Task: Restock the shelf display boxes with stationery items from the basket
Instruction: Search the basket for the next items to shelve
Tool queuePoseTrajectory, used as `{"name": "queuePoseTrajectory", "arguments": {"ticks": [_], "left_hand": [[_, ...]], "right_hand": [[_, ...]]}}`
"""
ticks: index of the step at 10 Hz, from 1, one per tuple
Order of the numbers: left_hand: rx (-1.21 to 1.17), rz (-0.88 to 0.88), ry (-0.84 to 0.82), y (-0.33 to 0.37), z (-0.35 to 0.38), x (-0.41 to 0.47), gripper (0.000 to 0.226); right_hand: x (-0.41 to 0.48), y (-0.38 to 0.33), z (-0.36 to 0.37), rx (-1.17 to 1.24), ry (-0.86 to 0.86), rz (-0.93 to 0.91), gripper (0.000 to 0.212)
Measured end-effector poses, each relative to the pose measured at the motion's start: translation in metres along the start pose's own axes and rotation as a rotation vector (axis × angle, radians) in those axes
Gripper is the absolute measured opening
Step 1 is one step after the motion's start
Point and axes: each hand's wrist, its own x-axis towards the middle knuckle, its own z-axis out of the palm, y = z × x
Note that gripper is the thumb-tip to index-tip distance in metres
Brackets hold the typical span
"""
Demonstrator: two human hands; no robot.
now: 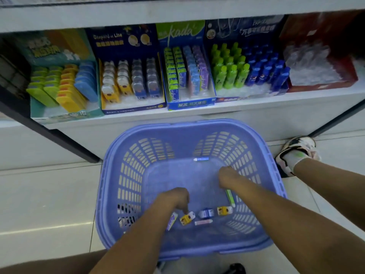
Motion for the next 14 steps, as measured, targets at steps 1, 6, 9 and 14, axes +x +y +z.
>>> {"name": "queuePoseTrajectory", "arguments": {"ticks": [1,6,9,14], "left_hand": [[0.027,-0.097,0.01,-0.015,0.003,0.005,0.044],[0.167,0.223,0.068,0.047,0.023,0.039,0.043],[0.127,0.164,0.111,0.05,0.021,0.031,0.022],[-1.2,0.314,0.494,0.007,-0.118,-0.122,0.018]], "right_hand": [[0.014,0.008,0.018,0.038,0.051,0.005,0.037],[-0.025,-0.003,-0.071,0.571,-0.107,-0.209,0.019],[-0.061,0.024,-0.089,1.086,-0.157,-0.315,0.01],[-0.132,-0.028,-0.148,1.459,0.094,-0.703,0.029]]}}
